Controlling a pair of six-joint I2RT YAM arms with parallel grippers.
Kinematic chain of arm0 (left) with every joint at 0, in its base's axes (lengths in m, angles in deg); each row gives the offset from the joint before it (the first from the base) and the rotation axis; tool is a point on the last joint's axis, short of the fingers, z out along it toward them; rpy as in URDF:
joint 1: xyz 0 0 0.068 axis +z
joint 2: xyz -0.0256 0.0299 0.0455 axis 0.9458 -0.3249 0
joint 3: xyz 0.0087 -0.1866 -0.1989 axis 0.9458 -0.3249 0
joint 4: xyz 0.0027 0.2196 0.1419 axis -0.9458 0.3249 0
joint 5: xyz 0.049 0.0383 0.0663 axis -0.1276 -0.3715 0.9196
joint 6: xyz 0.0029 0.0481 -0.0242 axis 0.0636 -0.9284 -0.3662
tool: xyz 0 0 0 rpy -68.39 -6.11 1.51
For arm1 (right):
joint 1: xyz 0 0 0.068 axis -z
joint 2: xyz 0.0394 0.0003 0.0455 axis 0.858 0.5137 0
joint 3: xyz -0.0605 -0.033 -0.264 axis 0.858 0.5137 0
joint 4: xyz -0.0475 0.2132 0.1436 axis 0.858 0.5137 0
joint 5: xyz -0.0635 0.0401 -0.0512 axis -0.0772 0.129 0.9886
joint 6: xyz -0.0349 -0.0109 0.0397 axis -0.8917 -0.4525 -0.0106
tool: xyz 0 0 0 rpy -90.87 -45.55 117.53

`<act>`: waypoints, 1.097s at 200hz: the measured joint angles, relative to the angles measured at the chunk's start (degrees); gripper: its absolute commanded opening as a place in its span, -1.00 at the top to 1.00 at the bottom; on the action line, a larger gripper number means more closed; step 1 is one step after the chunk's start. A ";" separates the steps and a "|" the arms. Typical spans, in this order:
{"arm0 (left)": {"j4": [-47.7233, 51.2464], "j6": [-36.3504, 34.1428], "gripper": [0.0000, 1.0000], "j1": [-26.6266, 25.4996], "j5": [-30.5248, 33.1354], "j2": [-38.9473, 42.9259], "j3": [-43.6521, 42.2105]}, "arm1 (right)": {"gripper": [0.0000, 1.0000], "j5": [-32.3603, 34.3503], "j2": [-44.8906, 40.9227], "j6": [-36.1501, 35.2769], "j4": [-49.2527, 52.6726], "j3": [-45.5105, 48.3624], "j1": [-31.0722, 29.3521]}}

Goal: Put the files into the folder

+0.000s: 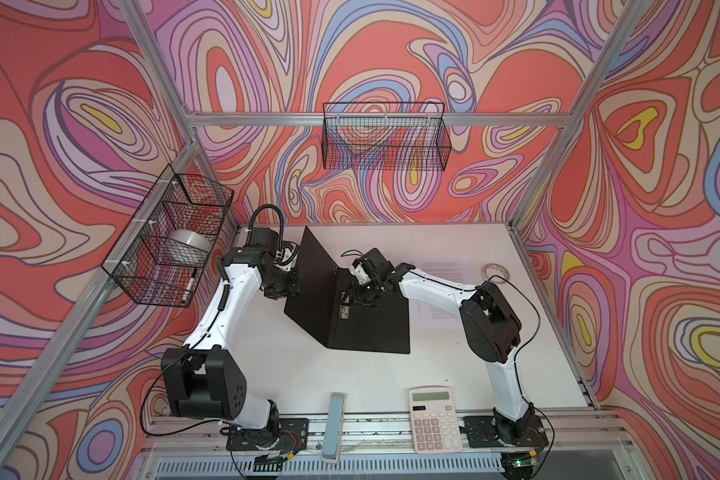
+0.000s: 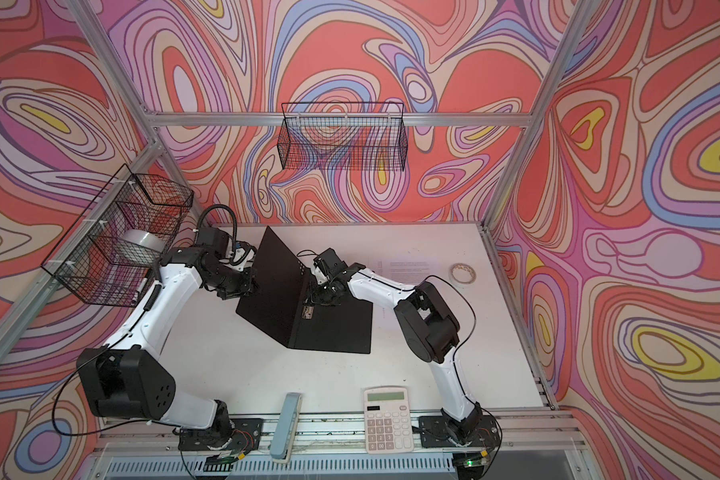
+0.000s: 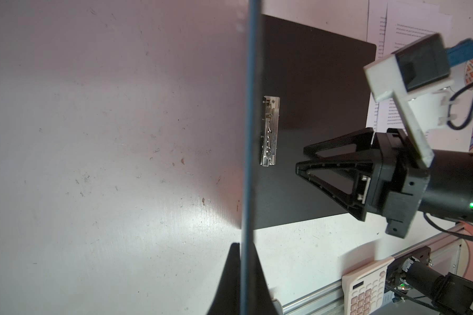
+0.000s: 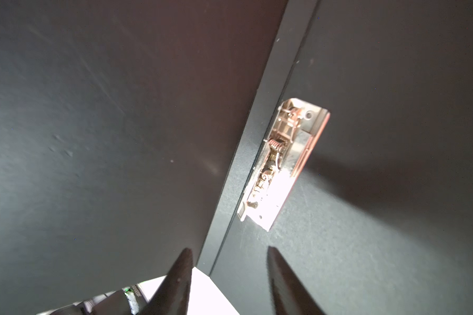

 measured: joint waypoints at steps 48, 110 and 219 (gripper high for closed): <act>-0.44 1.05 1.00 -0.02 0.50 1.99 -1.18 | 0.39 -1.53 0.48 1.18 -0.52 0.11 0.00; -0.81 2.51 1.00 0.00 1.99 5.44 -4.00 | 0.42 -3.50 2.19 2.27 -2.43 0.42 -0.11; -1.07 2.95 1.00 0.04 1.81 5.44 -4.04 | 0.69 -5.68 4.85 3.78 -4.68 0.94 -1.81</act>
